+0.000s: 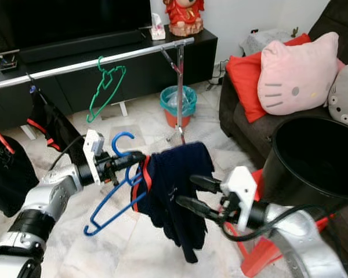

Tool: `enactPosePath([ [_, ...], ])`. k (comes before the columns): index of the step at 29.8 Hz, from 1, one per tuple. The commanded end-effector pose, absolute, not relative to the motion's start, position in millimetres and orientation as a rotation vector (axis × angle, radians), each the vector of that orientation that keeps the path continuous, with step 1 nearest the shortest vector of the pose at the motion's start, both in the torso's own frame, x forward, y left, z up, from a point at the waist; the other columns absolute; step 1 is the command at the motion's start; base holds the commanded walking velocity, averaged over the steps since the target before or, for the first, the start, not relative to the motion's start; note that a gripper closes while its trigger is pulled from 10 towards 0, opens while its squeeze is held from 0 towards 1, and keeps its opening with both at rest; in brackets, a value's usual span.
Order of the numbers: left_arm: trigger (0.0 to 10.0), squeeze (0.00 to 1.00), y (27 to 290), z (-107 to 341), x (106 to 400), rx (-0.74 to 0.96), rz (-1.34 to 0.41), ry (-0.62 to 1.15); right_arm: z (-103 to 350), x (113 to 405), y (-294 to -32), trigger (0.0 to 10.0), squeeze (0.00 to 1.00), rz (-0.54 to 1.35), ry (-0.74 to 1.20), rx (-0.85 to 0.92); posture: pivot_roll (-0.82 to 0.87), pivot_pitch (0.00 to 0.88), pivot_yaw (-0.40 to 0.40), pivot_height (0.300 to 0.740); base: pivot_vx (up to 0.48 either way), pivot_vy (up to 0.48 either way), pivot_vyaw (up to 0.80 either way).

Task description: Hang hanger

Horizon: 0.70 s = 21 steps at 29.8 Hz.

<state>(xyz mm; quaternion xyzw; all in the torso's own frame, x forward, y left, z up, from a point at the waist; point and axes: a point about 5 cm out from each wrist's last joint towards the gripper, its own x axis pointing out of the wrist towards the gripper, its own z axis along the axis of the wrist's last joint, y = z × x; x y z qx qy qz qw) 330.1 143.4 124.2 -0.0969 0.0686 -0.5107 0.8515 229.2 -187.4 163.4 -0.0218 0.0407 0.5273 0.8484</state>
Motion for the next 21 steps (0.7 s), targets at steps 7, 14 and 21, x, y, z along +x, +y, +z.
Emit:
enactPosePath([
  [7,10.0,0.00,135.4,128.1,321.7,-0.151,-1.187,0.145,184.1,222.6,-200.9,10.0,0.00,1.246,0.054,0.075,-0.05,0.020,0.049,0.740,0.000,0.000,0.00],
  [14,10.0,0.00,131.0,131.6,317.2,-0.112,-1.257,0.150,158.2,210.2,-212.0,10.0,0.00,1.343,0.229,0.177,-0.04,0.012,0.043,0.740,0.000,0.000,0.00],
  [21,10.0,0.00,129.0,136.2,313.6,-0.094,-1.299,0.148,134.4,204.0,-213.2,10.0,0.00,1.392,0.356,0.238,-0.04,0.008,0.041,0.740,0.000,0.000,0.00],
])
